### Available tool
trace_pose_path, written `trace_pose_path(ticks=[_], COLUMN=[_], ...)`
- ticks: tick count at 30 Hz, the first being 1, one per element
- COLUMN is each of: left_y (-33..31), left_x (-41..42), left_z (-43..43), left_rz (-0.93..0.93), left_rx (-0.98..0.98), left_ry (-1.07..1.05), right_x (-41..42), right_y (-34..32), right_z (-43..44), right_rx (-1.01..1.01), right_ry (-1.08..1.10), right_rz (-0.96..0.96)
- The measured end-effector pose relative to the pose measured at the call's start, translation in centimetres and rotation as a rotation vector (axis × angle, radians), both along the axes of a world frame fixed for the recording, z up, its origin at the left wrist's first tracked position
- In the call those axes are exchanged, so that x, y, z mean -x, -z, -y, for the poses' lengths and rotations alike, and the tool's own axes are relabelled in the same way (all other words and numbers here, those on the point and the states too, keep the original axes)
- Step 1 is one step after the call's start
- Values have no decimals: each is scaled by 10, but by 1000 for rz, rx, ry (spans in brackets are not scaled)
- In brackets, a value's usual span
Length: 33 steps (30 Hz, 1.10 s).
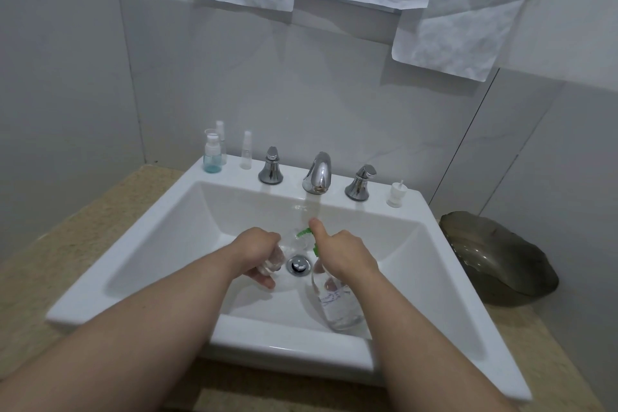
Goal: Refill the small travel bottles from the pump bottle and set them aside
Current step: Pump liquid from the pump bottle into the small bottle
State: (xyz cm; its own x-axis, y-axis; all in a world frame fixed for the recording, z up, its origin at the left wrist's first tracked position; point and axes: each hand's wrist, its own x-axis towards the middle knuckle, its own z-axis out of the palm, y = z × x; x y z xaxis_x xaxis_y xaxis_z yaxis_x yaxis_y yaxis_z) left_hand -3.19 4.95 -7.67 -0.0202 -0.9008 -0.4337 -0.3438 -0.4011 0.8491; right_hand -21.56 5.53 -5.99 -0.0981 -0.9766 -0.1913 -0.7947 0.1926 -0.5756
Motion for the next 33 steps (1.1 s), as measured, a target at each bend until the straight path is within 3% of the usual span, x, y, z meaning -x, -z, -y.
trace_pose_path(ticks=[8, 33], left_y=[-1, 0], left_x=[2, -1], left_z=[-3, 0], left_rz=[22, 13], left_rx=[-12, 19], left_ry=[40, 5], right_x=[-3, 0], right_y=[-3, 4], right_z=[1, 4], right_rx=[6, 3], right_ry=[21, 34], right_rz=[59, -18])
